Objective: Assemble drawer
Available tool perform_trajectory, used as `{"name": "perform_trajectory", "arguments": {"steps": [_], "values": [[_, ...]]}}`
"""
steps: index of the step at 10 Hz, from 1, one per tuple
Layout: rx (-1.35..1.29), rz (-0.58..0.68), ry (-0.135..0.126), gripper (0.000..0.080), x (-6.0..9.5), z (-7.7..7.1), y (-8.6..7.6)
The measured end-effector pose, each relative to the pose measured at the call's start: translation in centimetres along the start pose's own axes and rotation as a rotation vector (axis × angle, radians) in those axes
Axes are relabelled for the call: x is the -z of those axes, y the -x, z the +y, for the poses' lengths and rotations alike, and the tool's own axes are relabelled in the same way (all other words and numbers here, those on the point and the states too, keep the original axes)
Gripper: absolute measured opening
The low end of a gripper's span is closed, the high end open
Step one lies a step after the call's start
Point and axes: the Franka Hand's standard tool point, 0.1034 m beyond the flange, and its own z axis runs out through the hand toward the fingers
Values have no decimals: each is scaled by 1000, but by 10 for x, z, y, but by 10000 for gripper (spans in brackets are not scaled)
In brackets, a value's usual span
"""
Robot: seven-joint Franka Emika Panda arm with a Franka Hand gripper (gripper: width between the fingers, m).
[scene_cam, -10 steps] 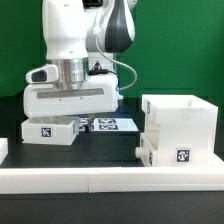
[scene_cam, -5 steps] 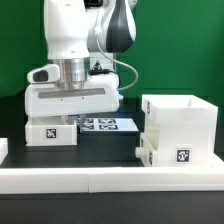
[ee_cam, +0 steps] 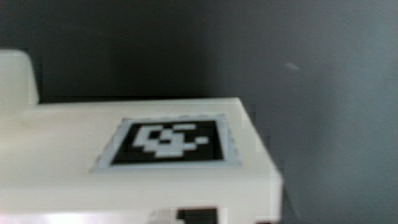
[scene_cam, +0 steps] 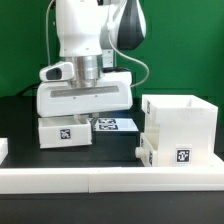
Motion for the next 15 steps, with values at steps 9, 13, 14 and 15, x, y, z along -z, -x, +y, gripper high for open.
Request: {"name": "perform_trajectory", "arguments": {"steps": [9,13,14,15], "values": [[283,-76,-51,44,33,-33,-56],[838,-70,-43,44,35,-14,-62],[906,-75,-32,44,36,-14,-64],[989,-78,-36,44,35,-12,-62]]}}
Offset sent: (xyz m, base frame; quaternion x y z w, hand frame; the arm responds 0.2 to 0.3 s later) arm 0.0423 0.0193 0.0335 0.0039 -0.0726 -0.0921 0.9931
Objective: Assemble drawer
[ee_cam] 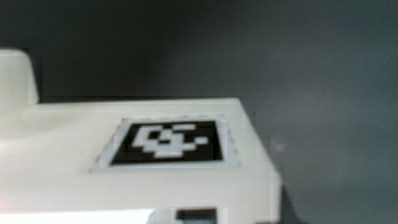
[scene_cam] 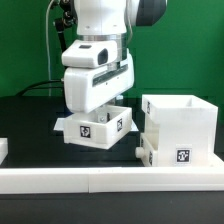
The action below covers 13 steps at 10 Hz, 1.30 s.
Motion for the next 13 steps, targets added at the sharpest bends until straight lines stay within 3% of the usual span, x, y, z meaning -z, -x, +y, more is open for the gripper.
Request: {"name": "perform_trajectory", "arguments": {"steps": [3,6,8,9,13], "values": [[307,-18,7,44,0,5,7],[577,-61,38,44,3,19,1],[547,-59,40,44,2,19,3],[548,-53,65,44,2,21,1],[573,-48,106,44,7,31,-9]]}}
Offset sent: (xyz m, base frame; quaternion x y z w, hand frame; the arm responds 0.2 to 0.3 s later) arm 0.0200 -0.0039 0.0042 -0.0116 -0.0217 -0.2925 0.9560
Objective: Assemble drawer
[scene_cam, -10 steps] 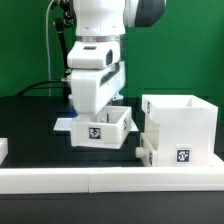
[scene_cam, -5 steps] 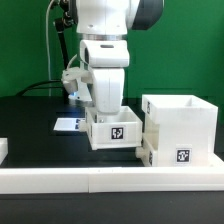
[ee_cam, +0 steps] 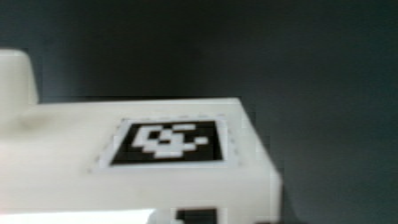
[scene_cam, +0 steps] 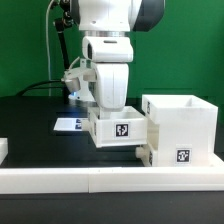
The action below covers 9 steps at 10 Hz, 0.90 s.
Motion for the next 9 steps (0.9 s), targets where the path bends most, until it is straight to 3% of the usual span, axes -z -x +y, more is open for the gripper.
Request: {"name": "perform_trajectory", "arguments": {"steps": [1,9], "values": [[-3,1,21,44,-1,1,0],[-164,10,12,44,-10,2,-18]]}}
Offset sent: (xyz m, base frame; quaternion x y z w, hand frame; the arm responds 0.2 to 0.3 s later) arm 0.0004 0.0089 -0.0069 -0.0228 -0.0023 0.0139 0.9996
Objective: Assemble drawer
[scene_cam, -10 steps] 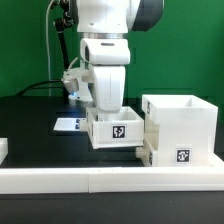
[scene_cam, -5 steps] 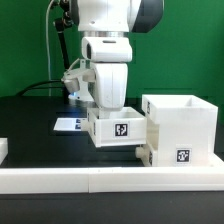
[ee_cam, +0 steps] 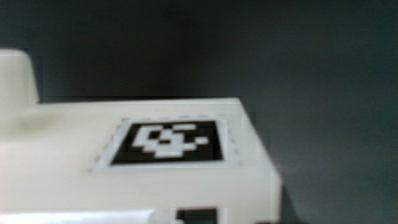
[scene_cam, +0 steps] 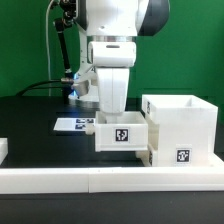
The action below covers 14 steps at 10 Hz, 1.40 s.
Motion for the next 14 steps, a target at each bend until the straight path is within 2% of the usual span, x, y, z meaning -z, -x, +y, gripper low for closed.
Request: {"name": "perform_trajectory", "arguments": {"steps": [5,6,11,14], "values": [[5,-1,-7,44,-1,-1,0],[6,-4,-20,44,0,-2,0],[38,-3,-13,44,4,1,-2],[48,-3,-28,44,2,-2,-3]]}}
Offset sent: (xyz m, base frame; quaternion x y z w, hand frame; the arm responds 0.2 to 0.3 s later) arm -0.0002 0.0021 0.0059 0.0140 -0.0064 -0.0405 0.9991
